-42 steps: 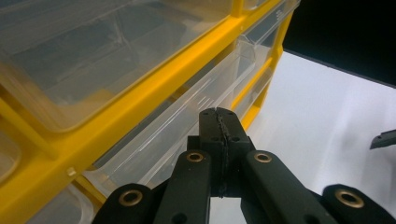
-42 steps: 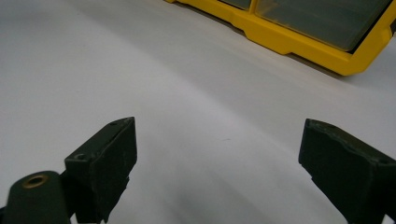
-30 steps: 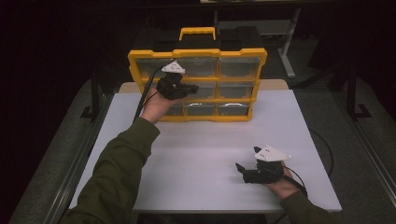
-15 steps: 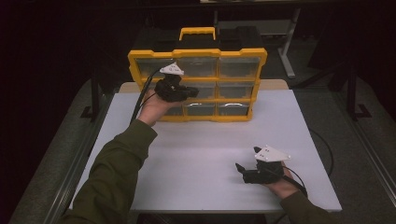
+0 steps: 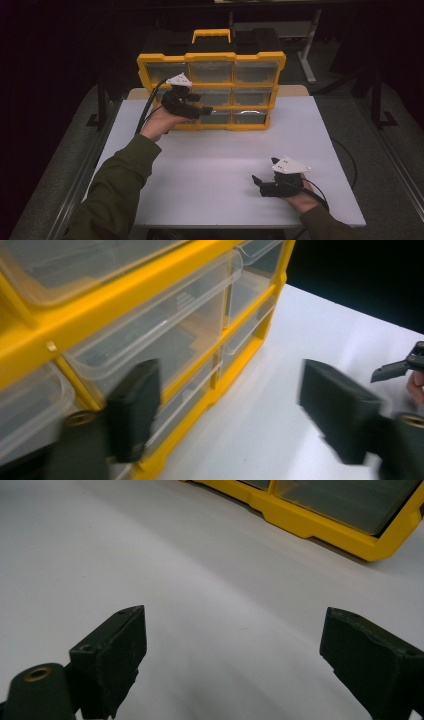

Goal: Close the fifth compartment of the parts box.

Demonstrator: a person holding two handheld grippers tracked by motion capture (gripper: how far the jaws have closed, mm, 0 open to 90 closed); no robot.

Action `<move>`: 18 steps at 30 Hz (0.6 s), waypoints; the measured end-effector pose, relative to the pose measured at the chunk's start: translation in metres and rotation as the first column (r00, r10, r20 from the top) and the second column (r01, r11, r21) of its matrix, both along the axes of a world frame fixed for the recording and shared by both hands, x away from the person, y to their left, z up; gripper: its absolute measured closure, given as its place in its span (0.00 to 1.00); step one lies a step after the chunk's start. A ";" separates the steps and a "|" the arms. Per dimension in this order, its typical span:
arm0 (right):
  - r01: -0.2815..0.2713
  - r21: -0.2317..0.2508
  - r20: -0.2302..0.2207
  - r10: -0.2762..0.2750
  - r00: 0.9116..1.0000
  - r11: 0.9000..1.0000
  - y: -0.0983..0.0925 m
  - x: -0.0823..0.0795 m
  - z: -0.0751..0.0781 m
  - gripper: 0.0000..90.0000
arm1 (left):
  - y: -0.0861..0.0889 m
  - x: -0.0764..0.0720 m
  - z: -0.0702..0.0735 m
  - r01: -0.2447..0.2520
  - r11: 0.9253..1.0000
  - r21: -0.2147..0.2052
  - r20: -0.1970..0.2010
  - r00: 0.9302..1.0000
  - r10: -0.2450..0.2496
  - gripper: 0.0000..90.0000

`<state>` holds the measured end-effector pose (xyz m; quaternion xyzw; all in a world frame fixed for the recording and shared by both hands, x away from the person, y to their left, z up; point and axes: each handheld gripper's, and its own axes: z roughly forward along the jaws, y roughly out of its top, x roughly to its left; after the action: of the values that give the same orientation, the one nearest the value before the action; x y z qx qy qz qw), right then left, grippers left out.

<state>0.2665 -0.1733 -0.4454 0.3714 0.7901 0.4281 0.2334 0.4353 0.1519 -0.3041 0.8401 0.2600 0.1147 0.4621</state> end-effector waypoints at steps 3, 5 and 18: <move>0.001 0.000 -0.001 -0.001 1.000 1.000 0.000 0.000 0.000 0.12 | 0.001 -0.005 -0.003 0.008 1.000 0.005 0.004 1.000 -0.008 0.11; 0.000 -0.004 0.000 0.000 1.000 1.000 0.000 0.000 0.000 0.12 | 0.001 -0.009 -0.004 0.008 1.000 0.011 0.003 1.000 -0.008 0.03; -0.005 -0.005 -0.006 0.005 1.000 1.000 0.001 0.000 -0.001 0.12 | 0.012 -0.033 -0.018 0.008 1.000 -0.009 0.021 1.000 -0.008 0.00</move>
<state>0.2660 -0.1727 -0.4460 0.3701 0.7929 0.4256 0.2306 0.4024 0.1635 -0.3219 0.8378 0.2523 0.1202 0.4690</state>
